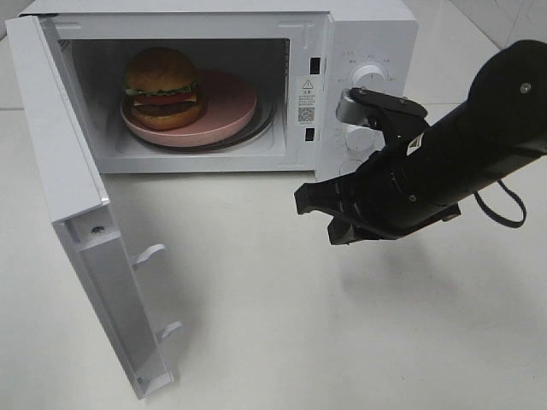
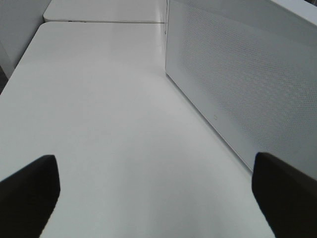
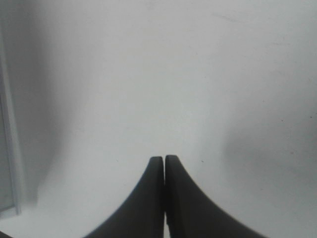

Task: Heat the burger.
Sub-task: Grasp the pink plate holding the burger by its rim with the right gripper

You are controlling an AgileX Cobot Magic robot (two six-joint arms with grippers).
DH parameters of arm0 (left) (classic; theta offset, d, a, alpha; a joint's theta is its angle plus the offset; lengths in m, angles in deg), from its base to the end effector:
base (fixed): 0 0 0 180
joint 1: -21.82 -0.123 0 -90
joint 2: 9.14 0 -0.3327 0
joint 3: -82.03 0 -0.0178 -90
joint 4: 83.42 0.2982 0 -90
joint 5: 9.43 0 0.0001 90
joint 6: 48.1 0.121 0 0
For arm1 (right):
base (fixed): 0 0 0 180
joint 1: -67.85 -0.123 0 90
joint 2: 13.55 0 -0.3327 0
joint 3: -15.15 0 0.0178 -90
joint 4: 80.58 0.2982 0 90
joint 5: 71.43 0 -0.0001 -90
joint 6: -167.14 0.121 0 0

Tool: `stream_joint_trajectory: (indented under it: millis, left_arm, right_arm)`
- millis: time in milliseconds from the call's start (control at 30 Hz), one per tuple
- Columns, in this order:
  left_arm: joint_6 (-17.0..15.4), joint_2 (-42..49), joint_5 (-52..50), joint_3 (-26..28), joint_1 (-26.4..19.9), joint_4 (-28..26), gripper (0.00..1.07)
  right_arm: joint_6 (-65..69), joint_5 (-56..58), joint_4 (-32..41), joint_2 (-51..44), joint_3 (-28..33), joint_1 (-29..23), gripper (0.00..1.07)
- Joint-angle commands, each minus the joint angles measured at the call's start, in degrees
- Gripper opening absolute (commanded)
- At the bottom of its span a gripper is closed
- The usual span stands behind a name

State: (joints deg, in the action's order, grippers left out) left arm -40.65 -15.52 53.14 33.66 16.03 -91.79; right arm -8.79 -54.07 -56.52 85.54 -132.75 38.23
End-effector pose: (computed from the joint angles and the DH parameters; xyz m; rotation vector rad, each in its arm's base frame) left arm 0.0109 -0.0146 0.2919 0.0414 2.0387 -0.0300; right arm 0.3003 0.1877 0.1676 -0.1047 2.6451 0.5134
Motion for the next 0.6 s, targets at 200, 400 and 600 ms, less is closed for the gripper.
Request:
stream_joint_trajectory:
  millis: [200,400,600]
  left_arm:
    - [0.0,0.97,-0.8,-0.06,0.0,-0.17,0.98]
    - [0.0,0.97,-0.8,-0.06,0.0,-0.17,0.98]
    - [0.0,0.97,-0.8,-0.06,0.0,-0.17,0.98]
  right_arm:
    - [-5.73,18.11,-19.25,-0.52,-7.39,0.23,0.02]
    - [-23.55,24.64,-22.06,-0.52,-11.06,0.23,0.03]
    - [-41.71,26.18,-22.06,-0.52,-12.95,0.23,0.03]
